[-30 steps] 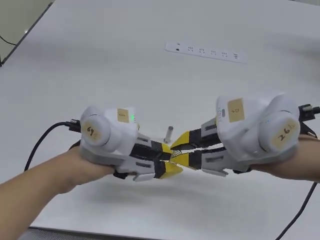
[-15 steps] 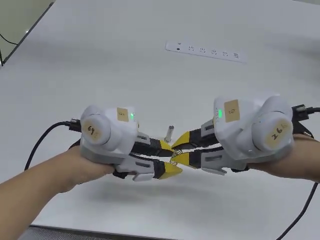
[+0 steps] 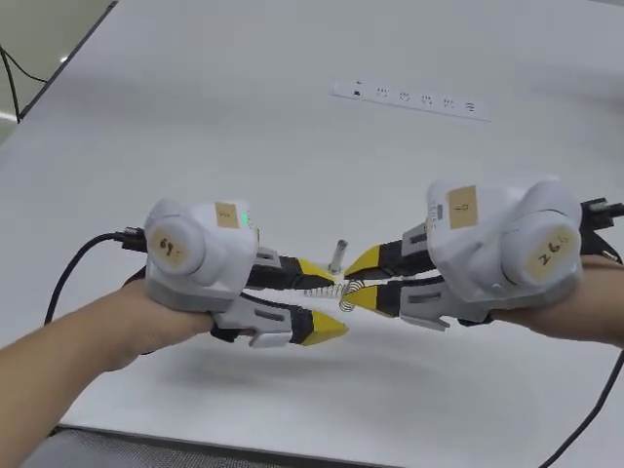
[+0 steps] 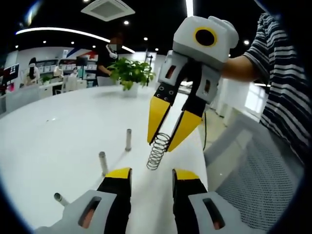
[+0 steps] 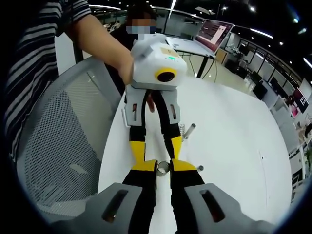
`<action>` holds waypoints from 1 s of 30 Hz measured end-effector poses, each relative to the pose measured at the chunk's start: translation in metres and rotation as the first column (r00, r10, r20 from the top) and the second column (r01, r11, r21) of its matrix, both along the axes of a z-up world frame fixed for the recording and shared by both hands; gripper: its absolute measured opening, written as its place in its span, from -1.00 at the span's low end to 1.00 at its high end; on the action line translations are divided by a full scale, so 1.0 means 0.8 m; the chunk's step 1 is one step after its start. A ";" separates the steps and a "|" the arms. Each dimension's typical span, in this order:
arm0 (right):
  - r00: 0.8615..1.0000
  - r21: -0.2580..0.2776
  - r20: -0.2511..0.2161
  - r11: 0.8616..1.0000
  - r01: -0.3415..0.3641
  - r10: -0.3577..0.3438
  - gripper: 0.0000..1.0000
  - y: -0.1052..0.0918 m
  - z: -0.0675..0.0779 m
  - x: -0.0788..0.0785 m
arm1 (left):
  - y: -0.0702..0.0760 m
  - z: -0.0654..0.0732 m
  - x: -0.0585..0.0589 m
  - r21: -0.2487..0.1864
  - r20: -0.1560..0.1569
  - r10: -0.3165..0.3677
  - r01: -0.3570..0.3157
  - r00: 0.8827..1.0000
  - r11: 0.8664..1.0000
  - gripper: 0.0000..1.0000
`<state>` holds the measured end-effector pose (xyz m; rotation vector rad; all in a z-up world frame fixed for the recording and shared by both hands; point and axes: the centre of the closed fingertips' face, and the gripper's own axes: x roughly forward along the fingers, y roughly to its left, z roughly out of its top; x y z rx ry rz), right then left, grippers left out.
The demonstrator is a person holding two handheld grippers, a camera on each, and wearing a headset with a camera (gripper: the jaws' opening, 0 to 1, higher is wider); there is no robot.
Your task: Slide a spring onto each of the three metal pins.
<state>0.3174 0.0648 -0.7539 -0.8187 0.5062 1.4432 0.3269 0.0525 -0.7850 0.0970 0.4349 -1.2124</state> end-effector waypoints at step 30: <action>0.996 0.004 0.011 0.996 0.086 -0.086 -0.87 -0.026 -0.001 0.018 | 0.090 0.004 0.006 0.013 -0.019 0.209 -0.209 0.978 0.978 0.21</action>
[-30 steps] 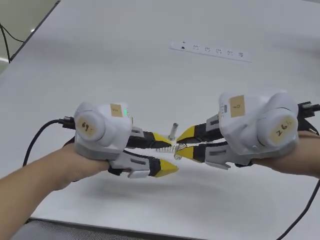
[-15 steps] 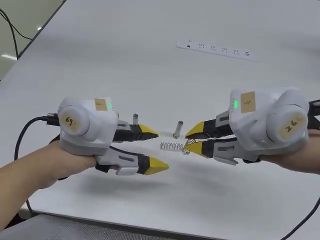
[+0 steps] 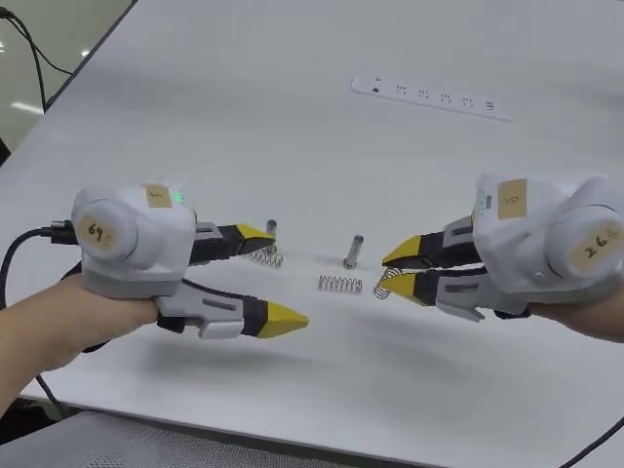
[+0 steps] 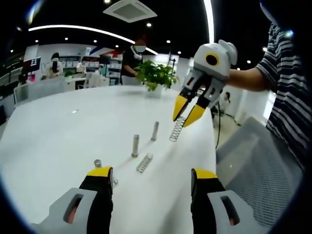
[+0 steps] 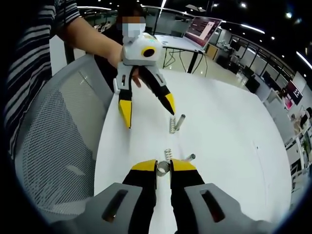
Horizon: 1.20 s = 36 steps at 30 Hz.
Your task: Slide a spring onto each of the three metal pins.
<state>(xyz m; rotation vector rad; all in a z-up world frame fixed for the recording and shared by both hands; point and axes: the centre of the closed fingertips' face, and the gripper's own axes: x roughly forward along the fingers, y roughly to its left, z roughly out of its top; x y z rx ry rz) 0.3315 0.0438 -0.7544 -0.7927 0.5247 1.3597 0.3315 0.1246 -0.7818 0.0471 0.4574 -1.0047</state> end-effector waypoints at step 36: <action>0.991 -0.022 0.030 0.991 0.129 -0.129 -0.87 -0.052 0.013 0.036 | 0.052 -0.001 0.023 -0.015 0.024 0.130 -0.130 0.991 0.991 0.96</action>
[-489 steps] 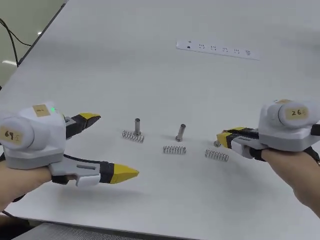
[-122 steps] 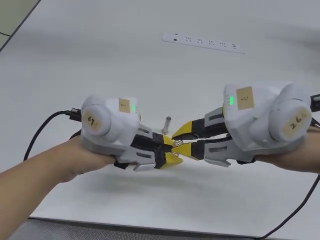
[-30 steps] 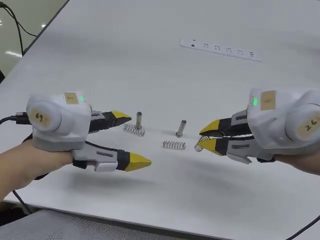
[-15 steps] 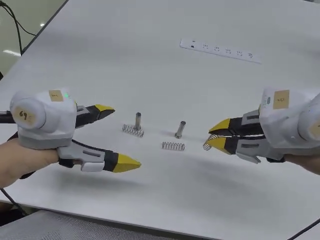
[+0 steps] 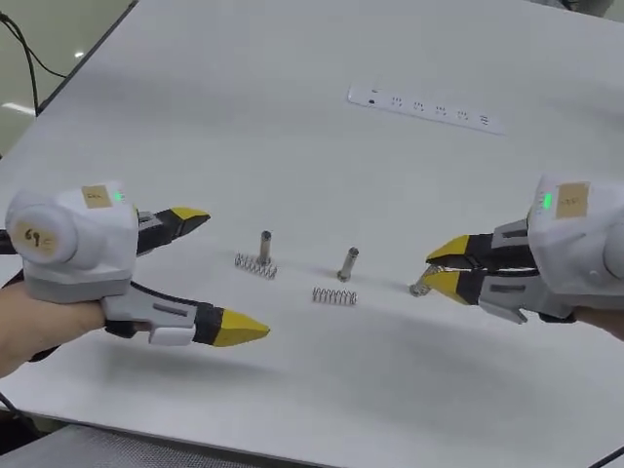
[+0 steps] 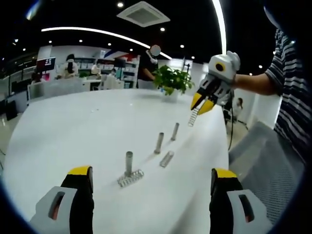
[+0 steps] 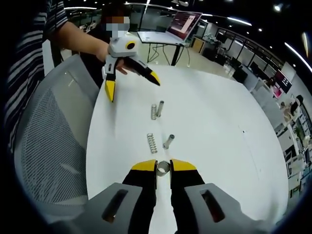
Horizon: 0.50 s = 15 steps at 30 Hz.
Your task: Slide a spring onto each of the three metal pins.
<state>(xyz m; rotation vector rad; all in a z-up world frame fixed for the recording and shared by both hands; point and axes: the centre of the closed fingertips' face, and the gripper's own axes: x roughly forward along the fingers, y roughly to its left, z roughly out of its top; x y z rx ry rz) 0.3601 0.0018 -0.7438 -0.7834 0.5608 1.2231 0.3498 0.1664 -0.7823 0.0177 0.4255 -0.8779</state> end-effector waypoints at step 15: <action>0.996 -0.013 0.029 0.997 0.080 -0.079 -0.87 -0.030 0.007 0.038 | -0.001 -0.001 -0.004 -0.006 -0.009 -0.006 0.006 1.000 1.000 0.96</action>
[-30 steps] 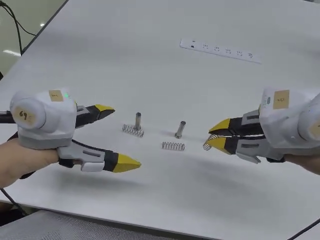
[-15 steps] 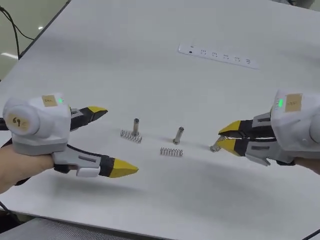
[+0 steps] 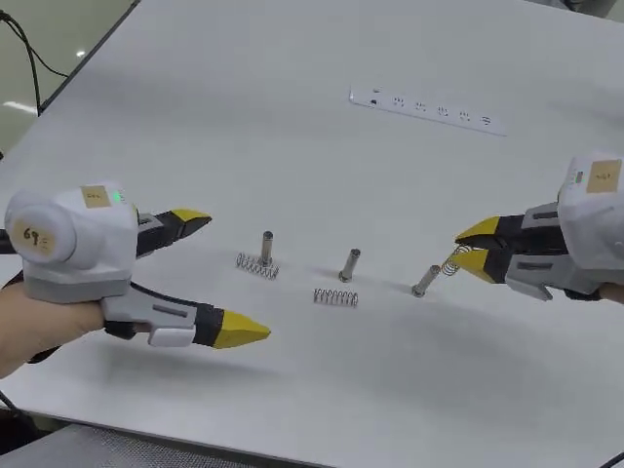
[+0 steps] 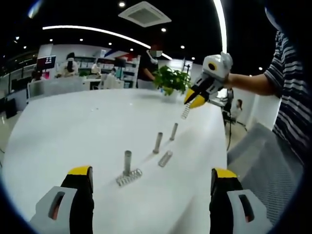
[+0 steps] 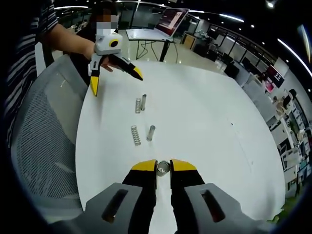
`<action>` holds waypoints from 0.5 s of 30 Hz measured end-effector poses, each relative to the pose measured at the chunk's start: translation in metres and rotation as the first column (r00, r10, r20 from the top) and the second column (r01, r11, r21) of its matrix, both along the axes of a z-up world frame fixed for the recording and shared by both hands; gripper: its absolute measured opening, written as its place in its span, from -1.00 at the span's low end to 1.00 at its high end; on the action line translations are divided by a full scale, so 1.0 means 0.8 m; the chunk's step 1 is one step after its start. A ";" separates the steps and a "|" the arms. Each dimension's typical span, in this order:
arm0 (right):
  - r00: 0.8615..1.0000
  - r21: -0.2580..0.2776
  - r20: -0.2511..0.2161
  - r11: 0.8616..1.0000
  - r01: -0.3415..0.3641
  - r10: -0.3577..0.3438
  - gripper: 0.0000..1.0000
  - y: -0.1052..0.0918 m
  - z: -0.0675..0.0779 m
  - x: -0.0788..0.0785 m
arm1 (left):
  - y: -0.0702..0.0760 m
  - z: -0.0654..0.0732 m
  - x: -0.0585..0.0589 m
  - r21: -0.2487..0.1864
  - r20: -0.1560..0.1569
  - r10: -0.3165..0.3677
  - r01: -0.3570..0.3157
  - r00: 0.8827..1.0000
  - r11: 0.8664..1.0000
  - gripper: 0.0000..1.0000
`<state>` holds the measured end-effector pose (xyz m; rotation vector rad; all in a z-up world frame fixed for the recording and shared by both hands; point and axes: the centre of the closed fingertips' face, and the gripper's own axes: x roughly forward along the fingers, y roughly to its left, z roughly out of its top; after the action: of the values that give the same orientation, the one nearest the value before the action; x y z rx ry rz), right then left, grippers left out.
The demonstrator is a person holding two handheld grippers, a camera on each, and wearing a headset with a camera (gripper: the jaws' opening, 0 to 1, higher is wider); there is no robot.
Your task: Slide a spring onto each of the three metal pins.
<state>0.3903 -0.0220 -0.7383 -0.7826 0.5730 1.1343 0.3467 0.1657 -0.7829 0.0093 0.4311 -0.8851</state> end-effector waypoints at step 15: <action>1.000 -0.002 -0.004 1.000 0.019 -0.019 -0.87 -0.001 -0.006 0.014 | 0.004 -0.001 0.000 -0.003 -0.003 0.020 -0.020 1.000 1.000 0.96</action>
<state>0.4013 -0.0229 -0.7432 -0.7753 0.5844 1.1180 0.3466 0.1692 -0.7834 0.0010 0.4316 -0.8657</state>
